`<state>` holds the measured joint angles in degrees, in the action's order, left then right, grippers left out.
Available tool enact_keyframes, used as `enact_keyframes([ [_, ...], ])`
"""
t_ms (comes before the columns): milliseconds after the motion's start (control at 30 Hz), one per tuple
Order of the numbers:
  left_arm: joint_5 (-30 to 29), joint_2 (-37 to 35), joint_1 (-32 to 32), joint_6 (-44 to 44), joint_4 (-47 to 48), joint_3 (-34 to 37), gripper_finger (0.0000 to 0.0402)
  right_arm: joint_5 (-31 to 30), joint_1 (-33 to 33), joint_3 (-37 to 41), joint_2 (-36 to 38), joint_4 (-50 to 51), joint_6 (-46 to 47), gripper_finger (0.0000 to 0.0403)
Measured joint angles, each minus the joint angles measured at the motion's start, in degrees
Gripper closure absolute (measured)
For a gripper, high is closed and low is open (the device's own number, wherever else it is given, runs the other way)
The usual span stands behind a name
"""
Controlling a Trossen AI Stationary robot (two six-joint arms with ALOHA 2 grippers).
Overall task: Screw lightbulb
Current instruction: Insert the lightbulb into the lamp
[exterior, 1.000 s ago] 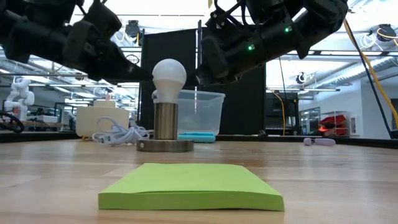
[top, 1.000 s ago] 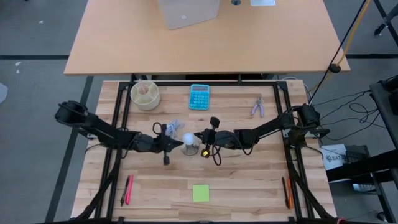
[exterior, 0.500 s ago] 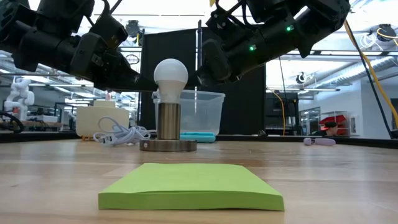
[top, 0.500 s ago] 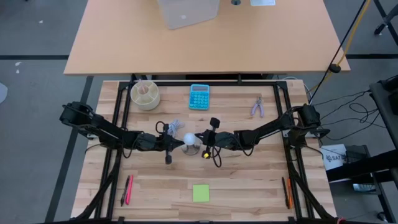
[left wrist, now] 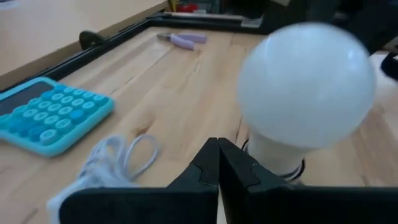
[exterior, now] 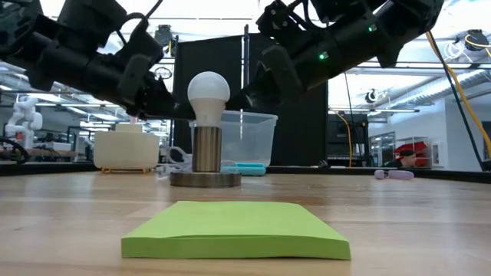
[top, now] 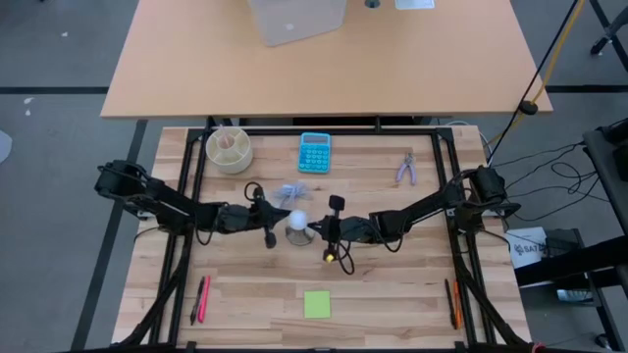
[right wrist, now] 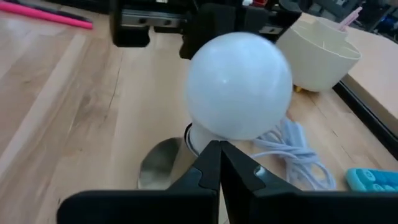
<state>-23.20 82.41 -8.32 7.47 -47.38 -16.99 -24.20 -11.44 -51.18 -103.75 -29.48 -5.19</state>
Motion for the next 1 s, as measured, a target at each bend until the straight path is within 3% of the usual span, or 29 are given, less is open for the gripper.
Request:
enact_keyframes([
  [200,-0.4,-2.0,-1.6,0.0,1.5,0.0,0.0402,0.5,0.0,0.0,0.3,3.6,1.9,0.0403],
  [400,-5.6,-10.3,-5.5,-1.9,9.3,0.0,0.0402,-4.0,1.2,0.0,0.4,3.5,3.0,0.0403],
  [567,-6.3,-15.1,-8.7,-4.5,11.7,0.0,0.0402,-4.5,2.7,0.0,0.4,-0.9,2.7,0.0403],
  [1000,-2.0,-10.4,-7.6,-5.2,6.8,0.0,0.0402,-4.0,2.4,0.0,0.4,-3.2,-0.4,0.0403],
])
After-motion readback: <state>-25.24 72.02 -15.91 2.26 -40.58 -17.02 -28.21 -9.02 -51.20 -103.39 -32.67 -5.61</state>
